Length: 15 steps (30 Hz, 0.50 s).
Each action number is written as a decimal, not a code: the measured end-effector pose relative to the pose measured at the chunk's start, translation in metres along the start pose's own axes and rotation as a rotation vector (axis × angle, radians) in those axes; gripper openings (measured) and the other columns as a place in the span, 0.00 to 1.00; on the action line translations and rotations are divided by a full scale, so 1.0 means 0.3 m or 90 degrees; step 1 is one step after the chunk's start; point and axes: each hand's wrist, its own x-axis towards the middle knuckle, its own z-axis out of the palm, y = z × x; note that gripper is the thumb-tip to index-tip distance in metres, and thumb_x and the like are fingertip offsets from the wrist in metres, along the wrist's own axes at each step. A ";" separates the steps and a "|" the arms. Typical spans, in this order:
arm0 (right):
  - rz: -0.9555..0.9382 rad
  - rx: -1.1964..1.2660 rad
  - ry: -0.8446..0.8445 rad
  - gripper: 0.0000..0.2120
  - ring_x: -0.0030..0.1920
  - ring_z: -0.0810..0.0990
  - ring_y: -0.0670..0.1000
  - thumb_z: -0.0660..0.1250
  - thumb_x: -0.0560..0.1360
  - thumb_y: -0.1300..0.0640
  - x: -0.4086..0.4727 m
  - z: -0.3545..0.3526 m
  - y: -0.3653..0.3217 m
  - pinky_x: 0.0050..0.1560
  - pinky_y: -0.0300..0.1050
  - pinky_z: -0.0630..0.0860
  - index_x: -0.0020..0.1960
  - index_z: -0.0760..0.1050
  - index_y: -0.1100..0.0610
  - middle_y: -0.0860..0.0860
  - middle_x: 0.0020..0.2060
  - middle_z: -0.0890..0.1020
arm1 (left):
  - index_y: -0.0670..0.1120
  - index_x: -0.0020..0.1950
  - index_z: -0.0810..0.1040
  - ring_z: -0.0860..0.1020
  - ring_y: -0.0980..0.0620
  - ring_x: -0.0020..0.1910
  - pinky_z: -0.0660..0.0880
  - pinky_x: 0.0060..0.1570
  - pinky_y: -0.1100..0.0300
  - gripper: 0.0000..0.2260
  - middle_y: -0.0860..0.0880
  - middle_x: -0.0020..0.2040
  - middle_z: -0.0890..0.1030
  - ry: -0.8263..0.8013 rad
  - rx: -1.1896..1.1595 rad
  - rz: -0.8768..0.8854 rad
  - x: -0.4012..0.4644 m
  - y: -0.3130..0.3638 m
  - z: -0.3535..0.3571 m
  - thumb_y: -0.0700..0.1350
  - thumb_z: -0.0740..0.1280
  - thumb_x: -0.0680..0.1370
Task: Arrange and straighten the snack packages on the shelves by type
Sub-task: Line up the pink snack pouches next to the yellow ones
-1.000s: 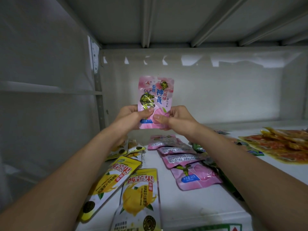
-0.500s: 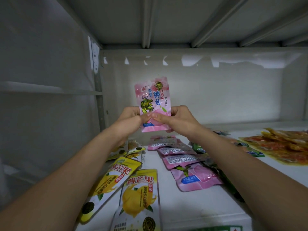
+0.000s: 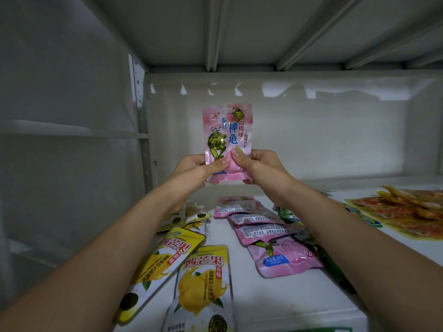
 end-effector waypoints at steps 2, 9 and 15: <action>0.007 -0.006 0.002 0.16 0.41 0.79 0.48 0.72 0.80 0.47 -0.001 0.001 0.000 0.44 0.42 0.76 0.51 0.82 0.61 0.51 0.41 0.85 | 0.45 0.48 0.87 0.82 0.61 0.35 0.74 0.35 0.71 0.09 0.52 0.40 0.87 -0.009 0.001 0.000 -0.004 -0.007 -0.001 0.51 0.76 0.77; -0.015 0.054 0.012 0.11 0.34 0.75 0.49 0.74 0.78 0.52 -0.010 -0.001 -0.015 0.37 0.40 0.71 0.45 0.84 0.60 0.53 0.36 0.82 | 0.35 0.55 0.86 0.82 0.64 0.33 0.73 0.33 0.76 0.10 0.49 0.41 0.87 0.001 -0.006 0.035 -0.012 0.003 0.000 0.41 0.74 0.79; -0.013 0.041 0.024 0.18 0.41 0.76 0.59 0.74 0.78 0.53 -0.014 0.003 -0.013 0.45 0.45 0.77 0.47 0.82 0.70 0.66 0.42 0.83 | 0.40 0.51 0.86 0.83 0.62 0.36 0.75 0.34 0.75 0.05 0.48 0.44 0.88 -0.017 0.007 0.014 -0.024 0.010 -0.001 0.41 0.76 0.78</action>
